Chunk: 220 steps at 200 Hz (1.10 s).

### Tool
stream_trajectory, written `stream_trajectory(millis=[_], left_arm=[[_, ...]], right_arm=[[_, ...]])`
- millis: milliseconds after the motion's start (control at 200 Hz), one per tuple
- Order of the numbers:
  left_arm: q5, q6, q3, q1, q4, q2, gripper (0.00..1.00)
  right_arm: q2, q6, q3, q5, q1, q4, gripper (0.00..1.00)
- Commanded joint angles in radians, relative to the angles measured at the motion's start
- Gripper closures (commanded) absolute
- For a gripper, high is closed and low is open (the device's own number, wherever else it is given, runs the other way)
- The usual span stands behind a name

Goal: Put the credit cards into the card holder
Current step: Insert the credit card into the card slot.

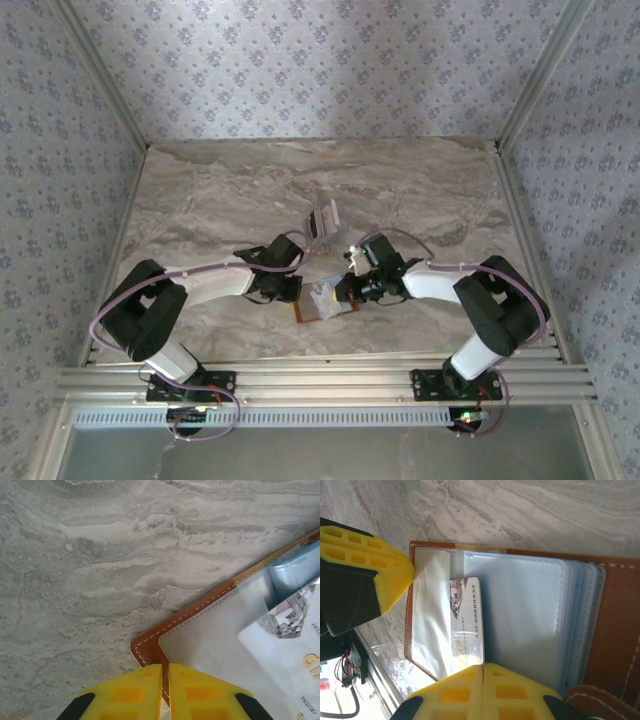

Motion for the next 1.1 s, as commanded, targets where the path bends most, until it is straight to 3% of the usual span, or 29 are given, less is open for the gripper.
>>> stream_trajectory(millis=[0,535,1094], left_arm=[[-0.003,0.009,0.02,0.003,-0.025,0.027,0.88],[0.008,0.01,0.026,0.002,-0.027,0.042,0.88],[0.018,0.009,0.026,0.002,-0.024,0.045,0.88]], right_arm=[[0.037,-0.005,0.023,-0.014,-0.006,-0.009,1.0],[0.043,0.061,0.036,0.052,-0.004,0.027,1.0],[0.034,0.15,0.033,0.215,0.132,0.069,1.0]])
